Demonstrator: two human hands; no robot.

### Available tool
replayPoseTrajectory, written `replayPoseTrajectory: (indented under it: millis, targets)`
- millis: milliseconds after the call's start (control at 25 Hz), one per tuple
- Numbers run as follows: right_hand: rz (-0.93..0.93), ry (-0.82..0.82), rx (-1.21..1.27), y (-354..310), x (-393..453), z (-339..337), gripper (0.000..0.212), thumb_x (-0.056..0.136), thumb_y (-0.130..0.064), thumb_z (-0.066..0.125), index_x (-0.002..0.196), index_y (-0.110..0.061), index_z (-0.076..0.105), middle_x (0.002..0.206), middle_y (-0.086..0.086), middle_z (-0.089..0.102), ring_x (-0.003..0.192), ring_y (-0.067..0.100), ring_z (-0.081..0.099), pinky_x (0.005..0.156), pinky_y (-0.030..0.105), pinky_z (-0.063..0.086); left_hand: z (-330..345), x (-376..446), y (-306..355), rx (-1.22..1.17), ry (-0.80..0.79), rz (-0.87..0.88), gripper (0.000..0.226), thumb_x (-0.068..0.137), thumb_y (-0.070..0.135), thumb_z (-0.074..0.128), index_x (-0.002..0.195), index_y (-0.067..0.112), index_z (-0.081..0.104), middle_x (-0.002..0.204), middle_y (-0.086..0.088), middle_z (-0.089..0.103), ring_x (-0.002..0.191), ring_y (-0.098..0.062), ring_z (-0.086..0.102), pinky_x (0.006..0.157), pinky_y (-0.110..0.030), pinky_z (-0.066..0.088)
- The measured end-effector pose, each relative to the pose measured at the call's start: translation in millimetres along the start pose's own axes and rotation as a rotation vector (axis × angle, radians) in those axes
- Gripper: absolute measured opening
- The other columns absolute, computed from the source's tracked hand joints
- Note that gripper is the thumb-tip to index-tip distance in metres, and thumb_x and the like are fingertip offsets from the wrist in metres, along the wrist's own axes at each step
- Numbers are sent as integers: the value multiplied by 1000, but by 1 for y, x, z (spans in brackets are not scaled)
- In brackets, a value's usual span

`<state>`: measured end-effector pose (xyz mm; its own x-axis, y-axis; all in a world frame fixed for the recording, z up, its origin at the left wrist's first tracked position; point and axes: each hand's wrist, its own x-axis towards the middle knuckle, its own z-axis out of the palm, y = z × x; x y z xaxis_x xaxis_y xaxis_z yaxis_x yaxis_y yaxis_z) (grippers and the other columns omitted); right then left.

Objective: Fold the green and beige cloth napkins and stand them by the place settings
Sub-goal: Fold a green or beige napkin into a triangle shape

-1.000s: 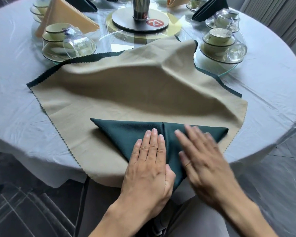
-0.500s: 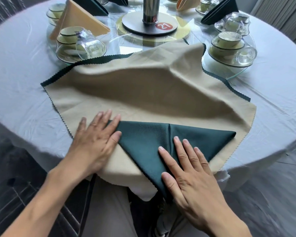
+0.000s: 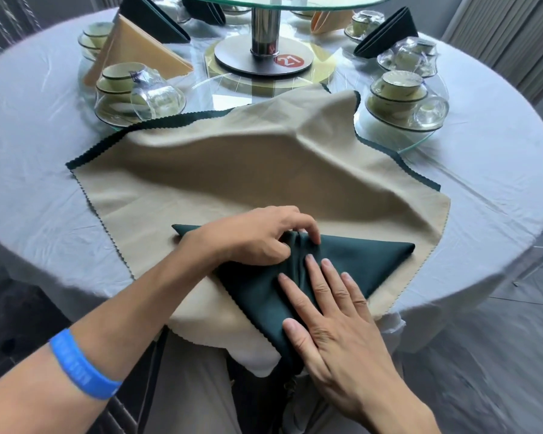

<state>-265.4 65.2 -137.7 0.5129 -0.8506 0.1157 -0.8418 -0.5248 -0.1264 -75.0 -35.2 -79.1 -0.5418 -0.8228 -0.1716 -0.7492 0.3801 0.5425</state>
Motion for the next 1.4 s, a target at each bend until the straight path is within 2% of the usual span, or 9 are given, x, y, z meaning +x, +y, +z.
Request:
replayPoseTrajectory:
  millis: [160, 400, 560, 680, 800, 960, 1040, 1200, 1400]
  targets:
    - [-15, 5, 25, 2, -1, 1, 54, 102, -52, 12, 151, -35, 30, 160, 7, 26, 148, 24, 23, 114, 43, 15, -17, 13, 2, -127, -149, -56, 46, 67, 10, 47, 101, 35, 65, 93, 4, 63, 71, -9, 53, 60, -20, 43]
    - [-7, 99, 210, 0, -2, -1, 52, 102, -52, 23, 151, -34, 31, 161, 0, 22, 148, 20, 22, 116, 41, 14, -18, 5, 7, -189, -111, -68, 51, 63, 11, 46, 102, 31, 71, 95, -3, 70, 79, -17, 63, 71, -30, 52]
    - [253, 390, 662, -25, -14, -39, 66, 85, -51, 54, 146, -36, 33, 149, -16, 40, 136, 8, 41, 105, 42, 42, -33, -25, 32, -454, 107, 12, 44, 64, 1, 52, 96, 20, 76, 69, -9, 57, 64, -19, 43, 59, -28, 32]
    - [321, 315, 781, -41, -16, -72, 69, 75, -54, 60, 138, -54, 31, 124, -24, 58, 112, 4, 58, 89, 36, 51, -52, -57, 71, -592, 199, 197, 43, 66, -9, 56, 96, 14, 78, 81, -12, 55, 67, -30, 45, 59, -30, 33]
    - [206, 282, 961, -27, -2, -89, 42, 85, -24, 57, 122, -44, 53, 99, -11, 71, 90, 14, 68, 77, 44, 56, -55, -66, 76, -418, 330, 226, 33, 74, 6, 68, 98, 26, 76, 96, 3, 62, 77, -8, 58, 67, -21, 43]
    - [148, -103, 1422, 12, 26, -93, 37, 87, -4, 56, 119, -23, 60, 102, 12, 71, 86, 29, 68, 74, 42, 54, -37, -64, 35, -792, -28, -11, 37, 84, 14, 67, 121, 12, 62, 111, -8, 70, 96, -17, 66, 83, -26, 53]
    - [218, -146, 1300, 34, 42, -84, 40, 91, -2, 62, 122, -27, 57, 98, 12, 69, 77, 26, 63, 69, 36, 48, -16, -55, 13, -896, -19, -124, 35, 90, 13, 65, 124, 12, 59, 113, -15, 71, 95, -26, 67, 84, -37, 54]
    - [206, -55, 674, 61, 50, -65, 48, 85, -34, 70, 128, -39, 48, 110, -15, 64, 79, 4, 61, 74, 28, 49, 10, -45, -3, -332, 388, -251, 37, 88, 39, 68, 123, 39, 55, 115, 5, 61, 83, -7, 63, 77, -24, 52]
    - [-27, 32, 528, 57, 9, -47, 67, 73, -41, 74, 132, -36, 45, 137, -23, 46, 125, -1, 45, 100, 34, 42, 31, -82, 0, 163, 239, -96, 81, 72, 75, 49, 145, 43, 35, 150, 16, 31, 127, -8, 45, 105, -31, 42]
